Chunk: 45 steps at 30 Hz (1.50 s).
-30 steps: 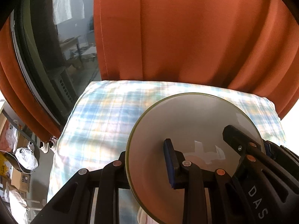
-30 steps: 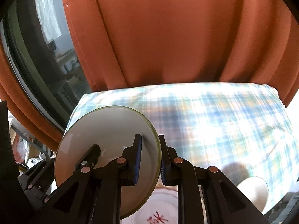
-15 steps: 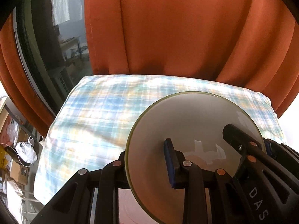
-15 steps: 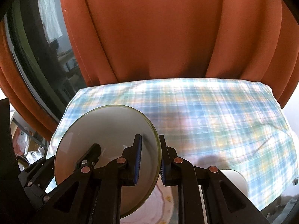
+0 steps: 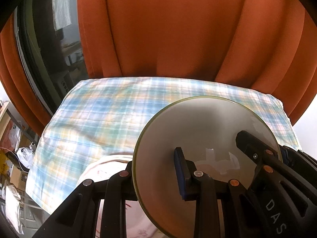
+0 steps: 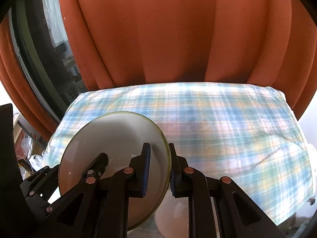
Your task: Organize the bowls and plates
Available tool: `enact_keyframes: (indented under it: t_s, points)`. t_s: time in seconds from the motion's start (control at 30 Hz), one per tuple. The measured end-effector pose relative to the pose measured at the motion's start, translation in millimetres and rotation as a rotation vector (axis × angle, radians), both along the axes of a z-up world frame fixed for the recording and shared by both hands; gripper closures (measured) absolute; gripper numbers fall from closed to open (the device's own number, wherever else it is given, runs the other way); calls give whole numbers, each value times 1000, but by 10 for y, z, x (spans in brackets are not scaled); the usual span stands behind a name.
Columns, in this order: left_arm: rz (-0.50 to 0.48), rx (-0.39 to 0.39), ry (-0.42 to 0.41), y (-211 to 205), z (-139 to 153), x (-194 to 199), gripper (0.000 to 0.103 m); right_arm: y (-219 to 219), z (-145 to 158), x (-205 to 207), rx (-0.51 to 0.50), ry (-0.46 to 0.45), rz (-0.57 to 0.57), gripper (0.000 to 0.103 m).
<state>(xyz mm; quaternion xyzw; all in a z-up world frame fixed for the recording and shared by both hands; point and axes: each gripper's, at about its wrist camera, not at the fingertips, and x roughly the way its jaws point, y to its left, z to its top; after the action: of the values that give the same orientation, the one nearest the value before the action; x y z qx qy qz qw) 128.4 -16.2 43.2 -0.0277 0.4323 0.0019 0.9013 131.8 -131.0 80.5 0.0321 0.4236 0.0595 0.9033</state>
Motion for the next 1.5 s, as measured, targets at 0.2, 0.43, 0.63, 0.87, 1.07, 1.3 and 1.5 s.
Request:
enact_keyframes:
  t_s: [0.2, 0.43, 0.63, 0.87, 1.07, 1.3, 1.5]
  points:
    - [-6, 7, 25, -296, -126, -70, 77, -292, -105, -78, 1, 17, 8, 83]
    - [-34, 3, 71, -578, -320, -130, 77, -603, -293, -170, -1, 60, -6, 83]
    - [-52, -10, 120, -725, -502, -178, 77, -785, -484, -231, -14, 105, -12, 83]
    - [-41, -9, 158, -799, -670, -209, 77, -853, -660, -259, -27, 151, 7, 83]
    - [-28, 24, 168, -839, -746, -230, 77, -875, -811, -231, -29, 194, 24, 83]
    - [-10, 52, 183, -813, -770, -228, 77, -834, -871, -182, -31, 205, 50, 83]
    - [-14, 72, 195, -825, -828, -202, 77, -793, -920, -139, -61, 196, 67, 83]
